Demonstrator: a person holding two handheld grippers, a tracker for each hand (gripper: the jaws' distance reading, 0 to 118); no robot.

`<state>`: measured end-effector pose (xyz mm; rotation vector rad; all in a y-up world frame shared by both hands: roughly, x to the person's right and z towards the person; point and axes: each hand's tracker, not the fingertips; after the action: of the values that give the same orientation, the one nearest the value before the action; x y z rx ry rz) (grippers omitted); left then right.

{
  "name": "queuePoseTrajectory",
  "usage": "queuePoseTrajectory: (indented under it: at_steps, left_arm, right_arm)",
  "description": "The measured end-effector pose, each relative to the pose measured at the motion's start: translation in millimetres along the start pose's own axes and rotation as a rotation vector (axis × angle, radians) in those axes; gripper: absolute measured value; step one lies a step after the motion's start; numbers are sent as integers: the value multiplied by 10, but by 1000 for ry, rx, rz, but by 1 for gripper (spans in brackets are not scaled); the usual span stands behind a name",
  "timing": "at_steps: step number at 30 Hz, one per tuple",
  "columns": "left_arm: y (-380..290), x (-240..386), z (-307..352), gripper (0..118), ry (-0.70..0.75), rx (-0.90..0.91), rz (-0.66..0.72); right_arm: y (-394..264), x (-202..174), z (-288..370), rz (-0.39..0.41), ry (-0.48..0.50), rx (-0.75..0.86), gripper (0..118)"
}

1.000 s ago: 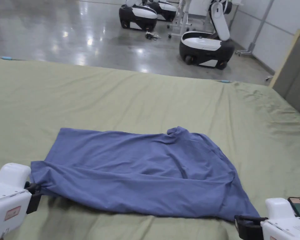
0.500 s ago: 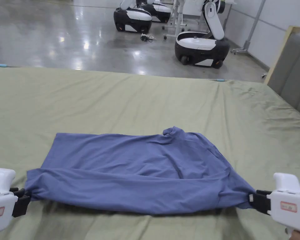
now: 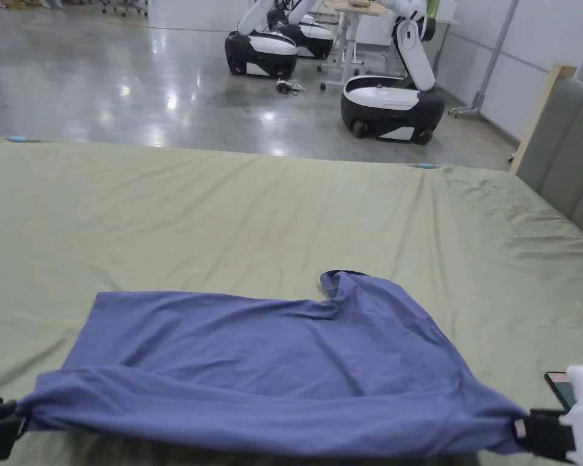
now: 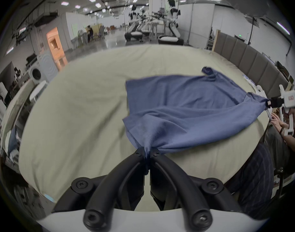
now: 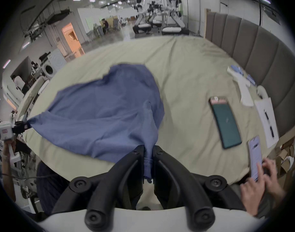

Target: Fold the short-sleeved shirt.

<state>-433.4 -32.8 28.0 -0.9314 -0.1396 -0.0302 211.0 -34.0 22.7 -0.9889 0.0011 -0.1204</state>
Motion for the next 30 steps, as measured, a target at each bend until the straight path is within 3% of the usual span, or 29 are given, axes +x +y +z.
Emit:
queuePoseTrajectory:
  at_steps: [4, 5, 6, 7, 8, 9, 10, 13, 15, 16, 17, 18, 20, 21, 22, 23, 25, 27, 30]
  left_arm:
    - [-274, -47, -264, 3, -11, -19, 56]
    - [-279, -1, -183, 4, -7, 0, 58]
    - [-297, -28, -127, 10, -23, 54, 79]
    - [-302, -56, -63, 35, -20, 85, 104]
    - [-304, -62, 34, 63, 6, 106, 112]
    - [-318, -24, 135, 87, 49, 152, 77]
    - [-343, 19, 259, 94, 92, 207, 37]
    - [-442, 225, 679, 94, 198, 496, -55]
    - [-465, 313, 811, 94, 170, 630, -46]
    - [-425, 348, 815, 93, 172, 639, -24]
    - [-378, 387, 780, 91, 178, 637, 2]
    - [-316, 417, 734, 91, 177, 607, 15]
    - [-179, 434, 585, 87, 130, 532, 41]
    - [-87, 462, 482, 69, 94, 508, 33]
    - [-8, 477, 374, 15, 84, 485, 27]
    - [73, 489, 207, 0, 138, 440, 27]
    - [268, 436, -60, 0, 70, 393, 6]
    - [521, 358, -358, 0, 91, 349, 10]
    - [935, 159, -722, 0, 104, 291, 16]
  right_arm:
    - [-374, -16, -364, -15, -24, 3, 11]
    - [-417, 2, -378, -25, -31, 24, 19]
    - [-428, 29, -344, -35, -50, 69, 42]
    - [-468, 24, -324, -41, -70, 93, 101]
    - [-461, 26, -265, -34, -94, 102, 118]
    - [-461, 9, -161, -21, -117, 137, 112]
    - [-474, -31, 42, -3, -113, 257, 109]
    - [-386, -287, 458, 82, -147, 426, 118]
    - [-425, -470, 623, 111, -156, 579, 116]
    - [-405, -557, 672, 113, -152, 603, 109]
    - [-383, -652, 716, 112, -127, 626, 94]
    - [-360, -767, 701, 145, -26, 649, 87]
    - [-331, -923, 649, 143, 45, 674, 66]
    - [-319, -1000, 599, 148, 45, 680, 35]
    - [-295, -1107, 571, 165, 31, 680, 5]
    - [-266, -1226, 557, 174, 27, 680, 5]
    - [-218, -1378, 488, 184, 82, 628, 4]
    - [-207, -1371, 344, 161, 116, 612, 5]
    - [-187, -1427, 242, 186, 112, 596, 4]
